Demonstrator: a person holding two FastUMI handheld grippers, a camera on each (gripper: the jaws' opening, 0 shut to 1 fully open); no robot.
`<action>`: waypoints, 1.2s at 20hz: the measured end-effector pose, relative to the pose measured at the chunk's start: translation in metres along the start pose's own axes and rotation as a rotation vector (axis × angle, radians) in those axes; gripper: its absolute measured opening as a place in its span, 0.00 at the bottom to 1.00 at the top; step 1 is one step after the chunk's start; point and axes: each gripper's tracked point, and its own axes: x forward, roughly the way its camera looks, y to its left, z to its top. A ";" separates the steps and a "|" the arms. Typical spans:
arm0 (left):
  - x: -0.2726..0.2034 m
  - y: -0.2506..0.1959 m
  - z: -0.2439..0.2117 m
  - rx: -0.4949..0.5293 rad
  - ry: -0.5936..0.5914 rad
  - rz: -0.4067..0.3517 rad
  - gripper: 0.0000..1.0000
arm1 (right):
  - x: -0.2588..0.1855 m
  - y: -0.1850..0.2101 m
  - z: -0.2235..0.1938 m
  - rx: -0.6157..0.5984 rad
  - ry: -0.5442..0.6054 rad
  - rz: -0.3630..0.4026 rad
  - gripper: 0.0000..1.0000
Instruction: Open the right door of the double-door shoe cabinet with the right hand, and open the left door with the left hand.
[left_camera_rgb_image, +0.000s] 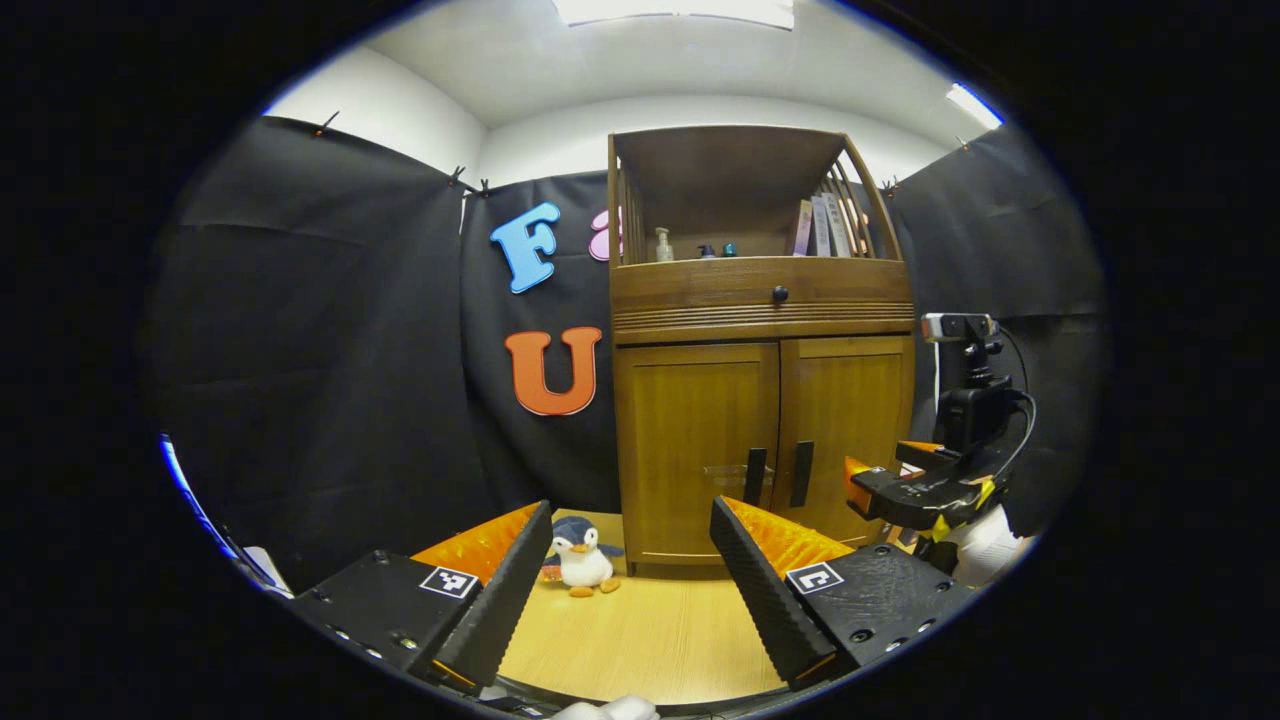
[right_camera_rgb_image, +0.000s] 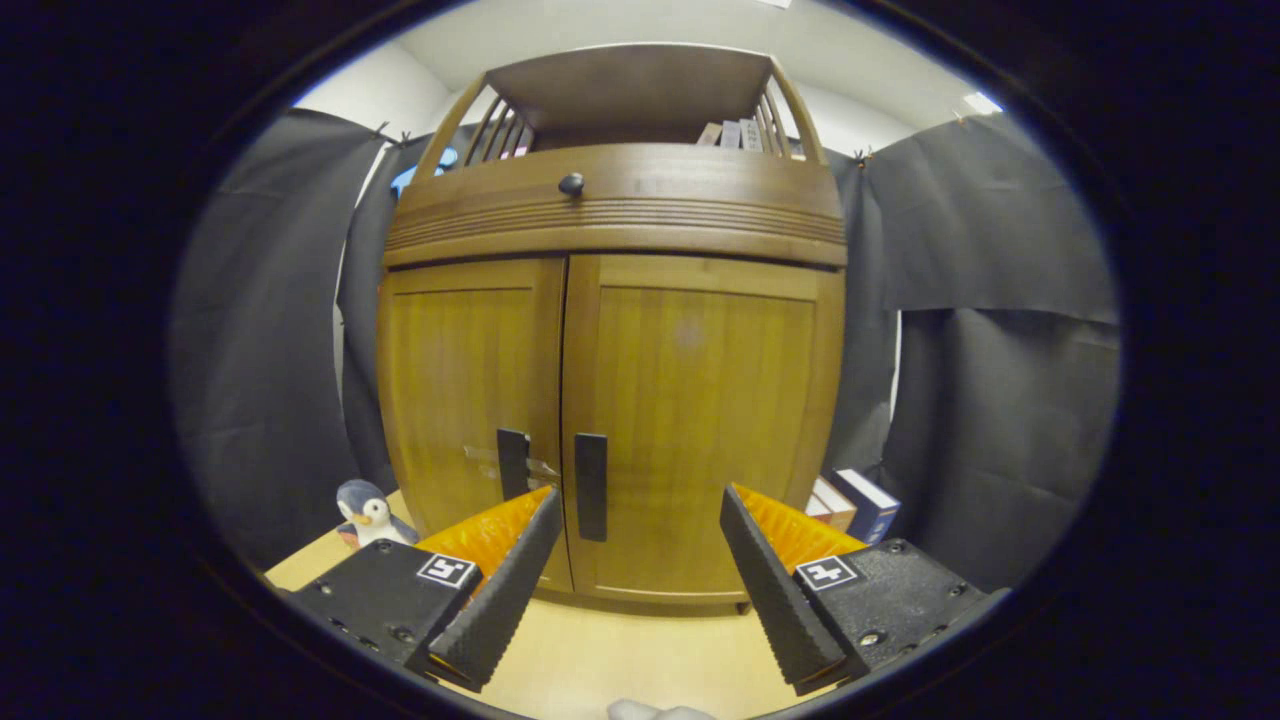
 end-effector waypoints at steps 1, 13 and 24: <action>0.002 0.002 -0.001 0.003 0.003 0.021 0.96 | 0.016 0.004 -0.006 0.002 0.017 0.007 1.00; 0.008 0.018 -0.005 0.018 0.036 0.196 0.96 | 0.138 0.029 -0.053 0.001 0.132 0.038 0.87; 0.009 0.022 -0.006 0.011 0.042 0.218 0.96 | 0.155 0.034 -0.054 0.005 0.141 0.016 0.42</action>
